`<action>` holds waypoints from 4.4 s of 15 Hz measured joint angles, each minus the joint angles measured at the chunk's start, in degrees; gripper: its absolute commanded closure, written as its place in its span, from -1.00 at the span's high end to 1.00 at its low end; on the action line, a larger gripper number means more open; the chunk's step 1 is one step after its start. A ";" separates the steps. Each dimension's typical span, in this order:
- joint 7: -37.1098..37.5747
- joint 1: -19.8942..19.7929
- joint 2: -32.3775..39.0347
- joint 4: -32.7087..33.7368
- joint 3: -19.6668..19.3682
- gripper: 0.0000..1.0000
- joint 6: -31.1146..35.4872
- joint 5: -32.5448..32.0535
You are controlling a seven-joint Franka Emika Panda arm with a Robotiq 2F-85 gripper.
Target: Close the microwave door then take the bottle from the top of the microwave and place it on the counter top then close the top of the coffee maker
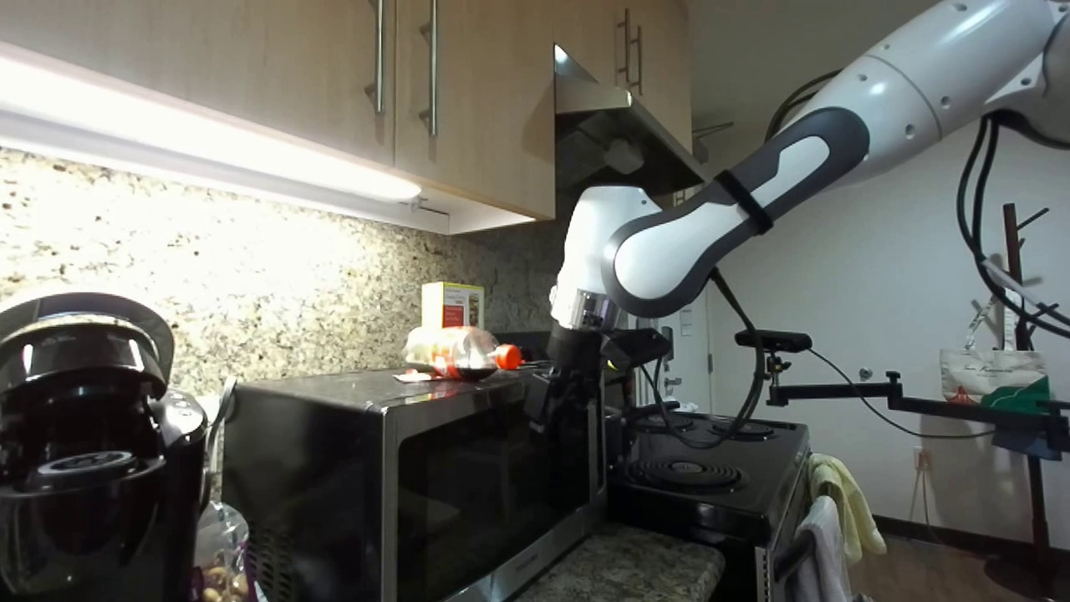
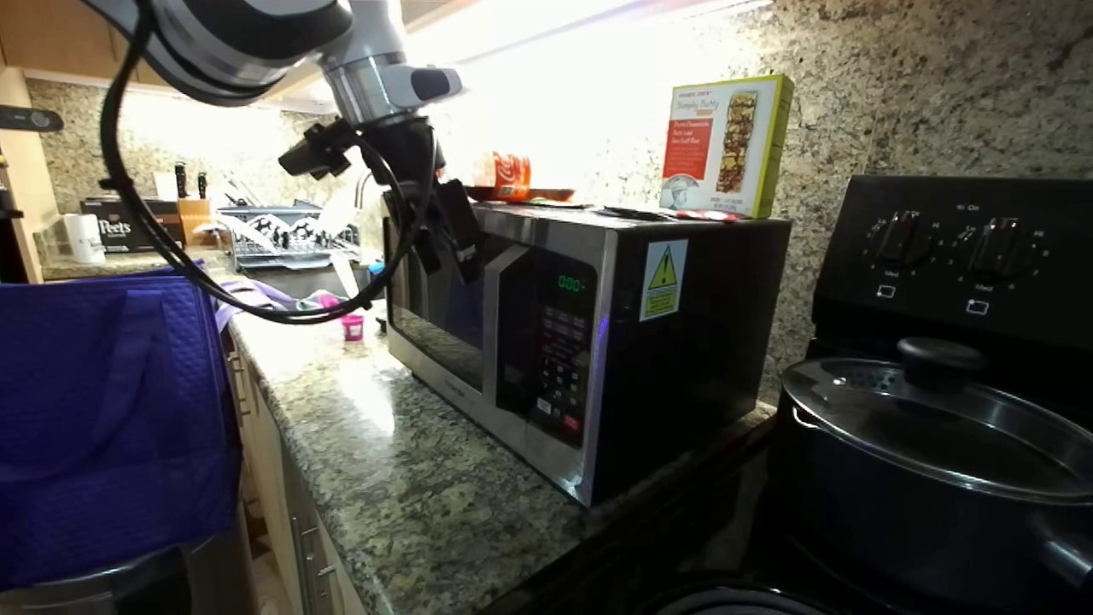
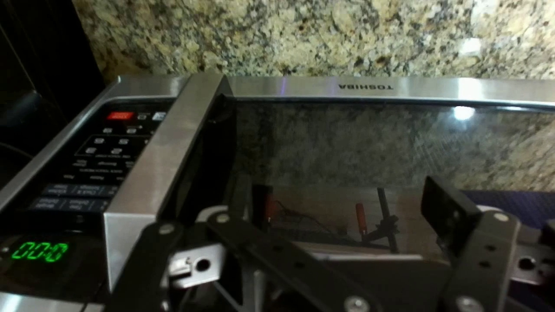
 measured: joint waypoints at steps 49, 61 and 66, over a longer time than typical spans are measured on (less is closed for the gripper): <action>8.53 -0.38 -9.22 6.48 7.98 1.00 -1.09 3.31; 6.92 0.28 0.28 15.43 6.73 -0.06 -9.57 3.37; 6.19 1.01 1.94 16.22 6.42 -0.71 -9.58 3.38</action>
